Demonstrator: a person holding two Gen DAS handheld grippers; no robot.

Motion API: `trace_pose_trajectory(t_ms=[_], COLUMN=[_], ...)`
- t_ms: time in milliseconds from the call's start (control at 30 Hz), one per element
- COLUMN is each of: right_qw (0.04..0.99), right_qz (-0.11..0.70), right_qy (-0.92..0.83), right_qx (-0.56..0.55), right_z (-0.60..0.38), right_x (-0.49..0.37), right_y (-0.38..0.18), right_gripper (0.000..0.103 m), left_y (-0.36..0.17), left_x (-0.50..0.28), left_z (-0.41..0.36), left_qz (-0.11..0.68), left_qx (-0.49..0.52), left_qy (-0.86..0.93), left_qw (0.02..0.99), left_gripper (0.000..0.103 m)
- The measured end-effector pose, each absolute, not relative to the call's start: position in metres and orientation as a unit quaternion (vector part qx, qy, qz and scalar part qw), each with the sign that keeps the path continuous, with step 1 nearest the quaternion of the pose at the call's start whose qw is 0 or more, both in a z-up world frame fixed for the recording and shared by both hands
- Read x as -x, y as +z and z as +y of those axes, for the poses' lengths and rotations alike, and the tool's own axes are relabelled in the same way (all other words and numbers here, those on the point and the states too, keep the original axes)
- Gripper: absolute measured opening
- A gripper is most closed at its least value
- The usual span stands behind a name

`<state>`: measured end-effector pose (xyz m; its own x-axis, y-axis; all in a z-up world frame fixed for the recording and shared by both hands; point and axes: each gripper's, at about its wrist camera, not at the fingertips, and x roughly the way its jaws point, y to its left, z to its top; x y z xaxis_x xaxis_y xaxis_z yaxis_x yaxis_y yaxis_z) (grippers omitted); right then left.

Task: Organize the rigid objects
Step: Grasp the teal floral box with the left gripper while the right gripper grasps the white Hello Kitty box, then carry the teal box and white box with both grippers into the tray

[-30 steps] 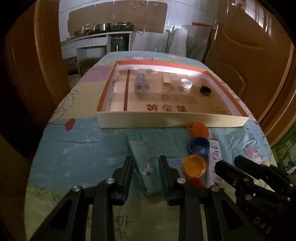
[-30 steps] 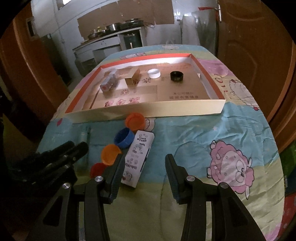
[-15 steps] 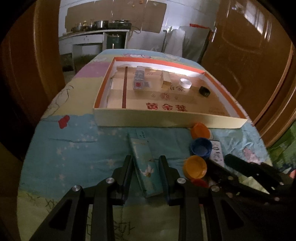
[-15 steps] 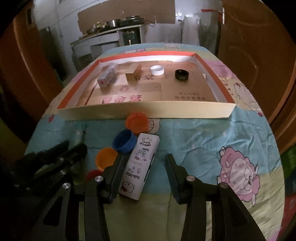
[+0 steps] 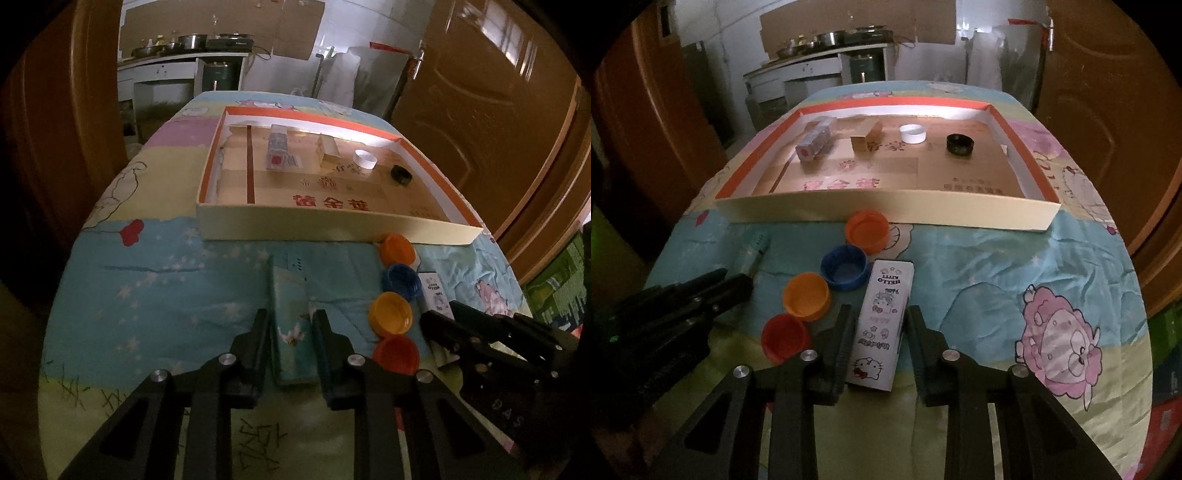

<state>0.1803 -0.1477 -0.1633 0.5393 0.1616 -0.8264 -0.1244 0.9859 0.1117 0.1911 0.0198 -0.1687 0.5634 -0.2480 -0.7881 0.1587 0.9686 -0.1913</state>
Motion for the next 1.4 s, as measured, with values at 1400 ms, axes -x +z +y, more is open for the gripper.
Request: trace_pose_trajectory(t_ms=[1400], right_qw=[0.887], right_qz=[0.447], right_qy=[0.098], right_qx=[-0.064], right_z=[-0.171], right_x=[-0.159], right_y=[-0.137], right_gripper=[0.028], left_y=[-0.114], left_x=[-0.173], left_z=[0.01], left_qz=[0.397], left_qx=[0.059], left_qy=[-0.115], left_qw=[0.909], left_gripper=[0.022])
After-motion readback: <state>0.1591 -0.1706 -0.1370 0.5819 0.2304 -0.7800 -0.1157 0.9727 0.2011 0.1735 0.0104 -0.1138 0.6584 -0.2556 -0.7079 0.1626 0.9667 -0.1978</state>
